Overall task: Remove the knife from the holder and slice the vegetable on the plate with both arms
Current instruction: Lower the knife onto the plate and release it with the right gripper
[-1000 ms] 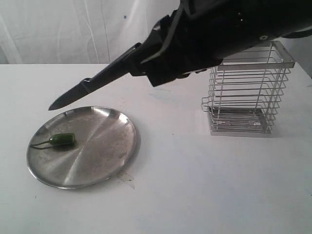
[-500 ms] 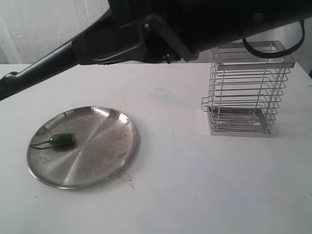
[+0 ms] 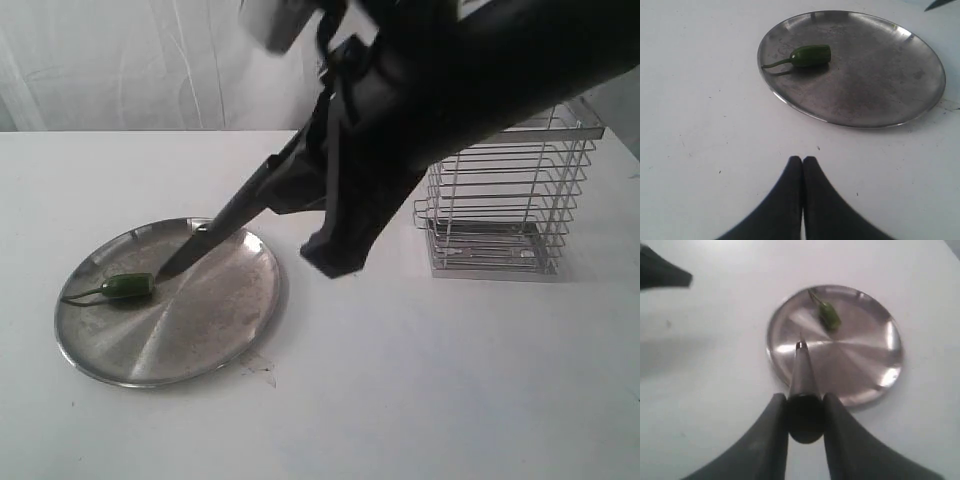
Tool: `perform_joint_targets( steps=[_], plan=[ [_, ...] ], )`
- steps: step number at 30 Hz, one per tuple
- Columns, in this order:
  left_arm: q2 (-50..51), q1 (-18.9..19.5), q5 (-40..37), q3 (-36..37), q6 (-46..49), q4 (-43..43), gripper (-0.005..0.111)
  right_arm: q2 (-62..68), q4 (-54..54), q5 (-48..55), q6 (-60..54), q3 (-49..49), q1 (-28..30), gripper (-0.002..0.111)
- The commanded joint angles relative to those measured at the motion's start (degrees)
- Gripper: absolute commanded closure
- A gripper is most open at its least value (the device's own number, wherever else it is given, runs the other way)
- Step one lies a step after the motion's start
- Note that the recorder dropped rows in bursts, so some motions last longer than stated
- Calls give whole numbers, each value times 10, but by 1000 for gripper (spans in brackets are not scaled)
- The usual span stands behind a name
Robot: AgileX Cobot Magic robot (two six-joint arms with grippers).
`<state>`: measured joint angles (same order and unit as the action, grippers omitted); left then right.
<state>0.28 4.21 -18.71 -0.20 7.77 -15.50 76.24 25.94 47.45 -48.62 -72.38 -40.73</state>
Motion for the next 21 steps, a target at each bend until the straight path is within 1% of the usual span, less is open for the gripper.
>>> perform_joint_targets(
  steps=[1, 4, 7, 9, 10, 11, 13, 14, 15, 17, 19, 21],
  plan=[
    [-3, -3, -2, 2, -1, -4, 107, 21, -202, -124, 33, 27, -82, 108],
    [-3, -3, -2, 2, -1, -4, 107, 41, -360, -148, 123, 63, -136, 108],
    [-3, -3, -2, 2, -1, -4, 107, 61, -555, -174, 258, 109, -185, 108],
    [-3, -3, -2, 2, -1, -4, 107, 76, -723, -197, 406, 140, -212, 108],
    [-3, -3, -2, 2, -1, -4, 107, 83, -812, -197, 475, 153, -223, 108],
    [-3, -3, -2, 2, -1, -4, 107, 92, -898, -192, 567, 163, -236, 108],
    [-3, -3, -2, 2, -1, -4, 107, 110, -1057, -162, 752, 184, -259, 108],
    [-3, -3, -2, 2, -1, -4, 107, 118, -1100, -148, 822, 190, -268, 108],
    [-3, -3, -2, 2, -1, -4, 107, 130, -1172, -110, 917, 201, -278, 108],
    [-3, -3, -2, 2, -1, -4, 107, 149, -1250, -65, 1021, 217, -295, 108],
    [-3, -3, -2, 2, -1, -4, 107, 166, -1259, -54, 1095, 231, -309, 108],
    [-3, -3, -2, 2, -1, -4, 107, 182, -1259, -60, 1122, 239, -325, 108]
  ],
)
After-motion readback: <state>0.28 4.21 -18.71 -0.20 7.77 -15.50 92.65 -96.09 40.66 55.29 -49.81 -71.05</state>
